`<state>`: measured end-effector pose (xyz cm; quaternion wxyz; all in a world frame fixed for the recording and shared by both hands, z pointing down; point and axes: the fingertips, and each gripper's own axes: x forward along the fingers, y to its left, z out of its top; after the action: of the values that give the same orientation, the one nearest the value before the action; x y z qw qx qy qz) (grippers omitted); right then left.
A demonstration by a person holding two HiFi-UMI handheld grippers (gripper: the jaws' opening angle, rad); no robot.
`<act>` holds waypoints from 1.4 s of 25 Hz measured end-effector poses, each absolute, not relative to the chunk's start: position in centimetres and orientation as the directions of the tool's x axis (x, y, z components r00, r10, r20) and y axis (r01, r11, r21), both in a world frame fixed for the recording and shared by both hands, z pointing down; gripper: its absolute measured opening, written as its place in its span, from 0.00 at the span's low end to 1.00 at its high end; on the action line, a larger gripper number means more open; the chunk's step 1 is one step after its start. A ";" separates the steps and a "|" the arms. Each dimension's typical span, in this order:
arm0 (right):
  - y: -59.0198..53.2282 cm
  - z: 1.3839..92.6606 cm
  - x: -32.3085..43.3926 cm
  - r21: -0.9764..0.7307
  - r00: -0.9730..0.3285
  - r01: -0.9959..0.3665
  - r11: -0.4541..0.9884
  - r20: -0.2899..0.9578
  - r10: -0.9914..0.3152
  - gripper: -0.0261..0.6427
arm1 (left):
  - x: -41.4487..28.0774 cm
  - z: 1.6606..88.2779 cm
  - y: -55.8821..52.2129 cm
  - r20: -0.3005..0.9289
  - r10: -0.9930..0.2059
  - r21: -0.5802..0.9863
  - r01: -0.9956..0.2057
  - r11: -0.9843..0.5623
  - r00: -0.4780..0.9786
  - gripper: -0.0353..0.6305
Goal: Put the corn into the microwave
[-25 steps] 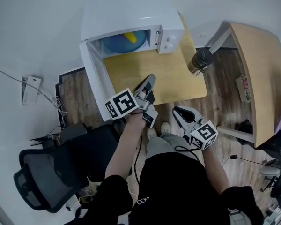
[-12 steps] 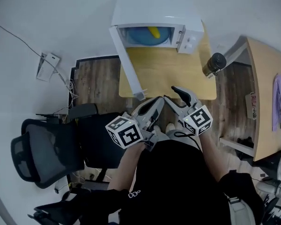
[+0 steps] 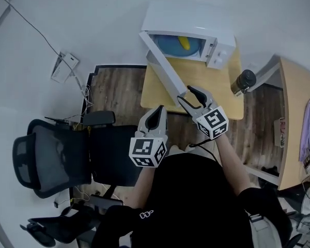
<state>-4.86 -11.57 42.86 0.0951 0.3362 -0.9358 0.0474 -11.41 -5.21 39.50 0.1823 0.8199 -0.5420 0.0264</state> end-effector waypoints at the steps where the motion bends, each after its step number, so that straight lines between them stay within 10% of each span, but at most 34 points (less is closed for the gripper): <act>1: -12.1 43.0 -4.6 -0.011 -0.742 -0.651 0.759 0.218 -0.633 0.37 | -11.5 39.6 -5.2 0.245 -0.881 0.263 -0.902 -0.342 0.405 0.05; 35: -30.1 44.1 8.6 0.116 -0.490 -0.832 0.543 0.308 -0.816 0.36 | -9.5 44.3 -10.0 0.392 -0.854 0.274 -0.929 -0.247 0.343 0.05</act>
<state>8.59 -30.12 44.08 0.1650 0.4775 -0.8627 0.0242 -9.51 -10.03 44.27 0.2331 0.7856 -0.5675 0.0809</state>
